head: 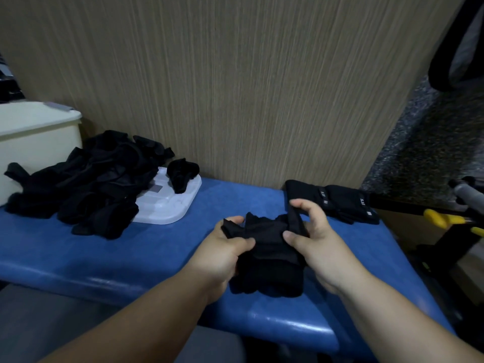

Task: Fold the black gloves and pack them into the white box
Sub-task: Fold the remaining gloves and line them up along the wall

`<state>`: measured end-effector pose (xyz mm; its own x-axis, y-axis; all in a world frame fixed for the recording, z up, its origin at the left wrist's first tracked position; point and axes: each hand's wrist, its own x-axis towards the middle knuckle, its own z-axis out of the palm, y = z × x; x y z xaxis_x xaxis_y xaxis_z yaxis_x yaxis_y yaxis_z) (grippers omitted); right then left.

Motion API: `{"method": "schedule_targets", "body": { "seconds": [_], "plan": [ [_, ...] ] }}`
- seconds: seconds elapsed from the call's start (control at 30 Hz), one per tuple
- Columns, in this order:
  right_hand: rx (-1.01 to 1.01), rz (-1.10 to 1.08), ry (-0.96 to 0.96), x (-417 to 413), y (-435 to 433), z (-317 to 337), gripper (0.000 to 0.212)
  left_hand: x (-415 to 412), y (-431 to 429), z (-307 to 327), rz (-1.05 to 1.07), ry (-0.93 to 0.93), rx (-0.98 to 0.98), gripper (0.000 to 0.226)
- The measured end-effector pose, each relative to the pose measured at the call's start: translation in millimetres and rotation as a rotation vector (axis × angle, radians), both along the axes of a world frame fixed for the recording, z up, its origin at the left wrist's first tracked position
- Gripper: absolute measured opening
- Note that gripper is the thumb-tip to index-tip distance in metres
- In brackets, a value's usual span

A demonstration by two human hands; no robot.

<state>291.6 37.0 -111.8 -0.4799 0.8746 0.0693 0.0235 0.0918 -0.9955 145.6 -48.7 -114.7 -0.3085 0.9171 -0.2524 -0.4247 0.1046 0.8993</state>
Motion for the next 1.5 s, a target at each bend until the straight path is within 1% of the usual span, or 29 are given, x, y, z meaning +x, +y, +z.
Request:
{"method": "schedule_targets", "body": {
  "seconds": [0.07, 0.1, 0.13, 0.17, 0.2, 0.27, 0.37, 0.43, 0.47, 0.5, 0.57, 0.6, 0.63, 0.7, 0.73, 0.8, 0.9, 0.97, 1.07, 1.13, 1.23, 1.3, 1.43, 1.5],
  "plan": [
    [0.146, 0.039, -0.212, 7, 3, -4, 0.056, -3, 1, -4, 0.005, 0.405, -0.137, 0.050],
    [0.249, 0.035, -0.371, 10, 4, -5, 0.057, -4, 0, -5, -0.003, 0.593, -0.173, 0.055],
    [0.360, 0.021, -0.544, 13, 5, -7, 0.060, -6, 0, -7, -0.007, 0.742, -0.185, 0.060],
    [0.460, 0.002, -0.698, 14, 5, -8, 0.064, -7, -1, -9, -0.002, 0.852, -0.184, 0.066],
    [0.533, -0.024, -0.805, 15, 5, -9, 0.068, -8, -1, -11, 0.014, 0.935, -0.178, 0.069],
    [0.630, -0.095, -0.892, 16, 2, -8, 0.068, -9, -1, -12, 0.040, 1.041, -0.166, 0.067],
    [0.837, -0.207, -0.850, 17, 5, -11, 0.054, -9, 0, -13, 0.046, 1.074, -0.160, 0.060],
    [0.941, -0.191, -0.785, 16, 5, -12, 0.044, -7, 0, -13, 0.040, 1.097, -0.148, 0.057],
    [0.944, -0.144, -0.781, 15, 5, -11, 0.048, -6, 0, -14, 0.042, 1.112, -0.138, 0.056],
    [0.937, -0.074, -0.798, 13, 3, -10, 0.058, -6, 0, -14, 0.051, 1.130, -0.124, 0.055],
    [0.922, 0.099, -0.883, 12, 1, -11, 0.074, -5, 0, -13, 0.071, 1.183, -0.104, 0.054],
    [0.923, 0.179, -0.935, 12, 1, -12, 0.076, -5, 0, -12, 0.077, 1.209, -0.099, 0.052],
    [0.910, 0.257, -0.993, 12, 2, -14, 0.071, -5, 1, -12, 0.076, 1.226, -0.094, 0.051],
    [0.812, 0.385, -1.106, 11, 2, -16, 0.061, -6, 2, -14, 0.062, 1.226, -0.063, 0.050],
    [0.767, 0.418, -1.136, 11, 2, -16, 0.060, -6, 3, -16, 0.049, 1.216, -0.040, 0.048],
    [0.742, 0.447, -1.158, 12, 3, -18, 0.059, -5, 5, -19, 0.017, 1.174, 0.009, 0.044],
    [0.755, 0.432, -1.129, 11, 5, -19, 0.060, -3, 8, -23, -0.034, 1.104, 0.063, 0.035],
    [0.764, 0.403, -1.063, 12, 6, -19, 0.063, -2, 10, -25, -0.050, 1.099, 0.078, 0.030],
    [0.744, 0.344, -0.925, 15, 10, -18, 0.072, -1, 12, -28, -0.067, 1.125, 0.094, 0.037],
    [0.719, 0.293, -0.853, 19, 14, -18, 0.076, 0, 14, -31, -0.073, 1.147, 0.111, 0.038],
    [0.720, 0.252, -0.835, 23, 16, -17, 0.077, 2, 15, -34, -0.125, 1.229, 0.126, 0.026],
    [0.712, 0.220, -0.822, 25, 17, -16, 0.074, 2, 15, -35, -0.153, 1.323, 0.133, 0.019],
    [0.738, 0.073, -0.785, 26, 15, -15, 0.050, 3, 17, -34, -0.188, 1.422, 0.147, 0.024],
    [0.727, 0.001, -0.792, 26, 14, -15, 0.039, 4, 17, -34, -0.212, 1.468, 0.183, 0.028]
  ]
}}
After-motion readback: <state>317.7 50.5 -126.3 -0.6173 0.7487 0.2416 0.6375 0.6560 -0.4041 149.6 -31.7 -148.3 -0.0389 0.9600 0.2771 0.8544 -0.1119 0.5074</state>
